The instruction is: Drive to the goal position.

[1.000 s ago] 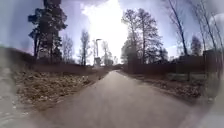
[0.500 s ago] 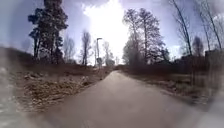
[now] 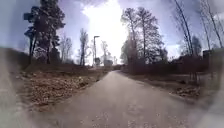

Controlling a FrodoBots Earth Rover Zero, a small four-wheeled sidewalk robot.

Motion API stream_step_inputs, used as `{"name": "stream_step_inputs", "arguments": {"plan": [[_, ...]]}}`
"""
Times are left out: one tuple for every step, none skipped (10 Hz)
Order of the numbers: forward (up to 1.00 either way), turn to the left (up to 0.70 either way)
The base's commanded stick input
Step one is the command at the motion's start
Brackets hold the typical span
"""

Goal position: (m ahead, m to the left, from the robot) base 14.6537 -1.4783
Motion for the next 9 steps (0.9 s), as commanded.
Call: {"name": "stream_step_inputs", "arguments": {"plan": [[1.0, 0.27], [1.0, 0.22], [1.0, 0.0], [1.0, 0.0], [1.0, 0.0], [1.0, 0.0], [1.0, 0.0], [1.0, 0.0], [1.0, 0.0]]}}
